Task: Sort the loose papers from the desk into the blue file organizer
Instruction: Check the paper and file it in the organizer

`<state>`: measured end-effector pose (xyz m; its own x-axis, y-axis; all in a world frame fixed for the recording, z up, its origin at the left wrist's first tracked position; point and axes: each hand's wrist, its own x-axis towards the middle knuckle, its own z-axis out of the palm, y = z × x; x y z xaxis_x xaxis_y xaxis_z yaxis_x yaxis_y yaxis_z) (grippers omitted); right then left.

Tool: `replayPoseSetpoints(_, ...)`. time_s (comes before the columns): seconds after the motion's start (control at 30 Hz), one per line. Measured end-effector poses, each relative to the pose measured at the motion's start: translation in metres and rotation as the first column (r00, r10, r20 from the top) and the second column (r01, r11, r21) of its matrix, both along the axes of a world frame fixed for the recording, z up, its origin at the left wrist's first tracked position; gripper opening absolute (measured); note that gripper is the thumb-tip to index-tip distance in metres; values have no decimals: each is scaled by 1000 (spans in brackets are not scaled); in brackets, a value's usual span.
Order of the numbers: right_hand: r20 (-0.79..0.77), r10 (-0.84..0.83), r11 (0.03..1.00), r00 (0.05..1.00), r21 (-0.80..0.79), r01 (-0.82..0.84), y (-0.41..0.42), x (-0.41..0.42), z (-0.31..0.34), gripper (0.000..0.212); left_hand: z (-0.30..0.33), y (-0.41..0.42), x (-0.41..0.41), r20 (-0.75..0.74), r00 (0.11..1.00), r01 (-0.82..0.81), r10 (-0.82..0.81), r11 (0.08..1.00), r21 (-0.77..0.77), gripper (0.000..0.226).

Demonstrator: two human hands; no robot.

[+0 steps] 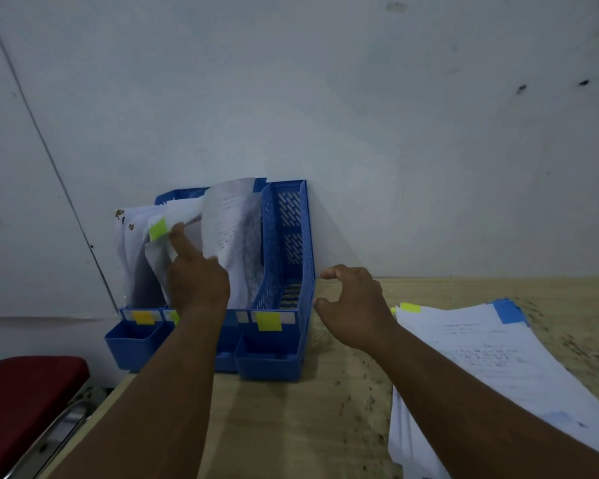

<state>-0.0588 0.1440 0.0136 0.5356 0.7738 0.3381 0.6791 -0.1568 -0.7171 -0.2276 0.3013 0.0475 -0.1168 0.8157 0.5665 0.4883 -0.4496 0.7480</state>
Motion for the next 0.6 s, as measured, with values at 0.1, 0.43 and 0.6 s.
replayPoseSetpoints(0.1,-7,-8,1000,1000,11,8,-6,-1,-3,49,10,-7,4,150,989,15,-18,1000,22,66)
replayPoseSetpoints(0.43,5,12,1000,1000,13,-12,-12,-6,1,48,-2,-13,-2,-153,987,40,-45,998,-38,80)
replayPoseSetpoints(0.6,-7,22,1000,1000,10,-22,-11,-6,1,48,-5,-12,-8,-259,966,4,-24,997,-79,115)
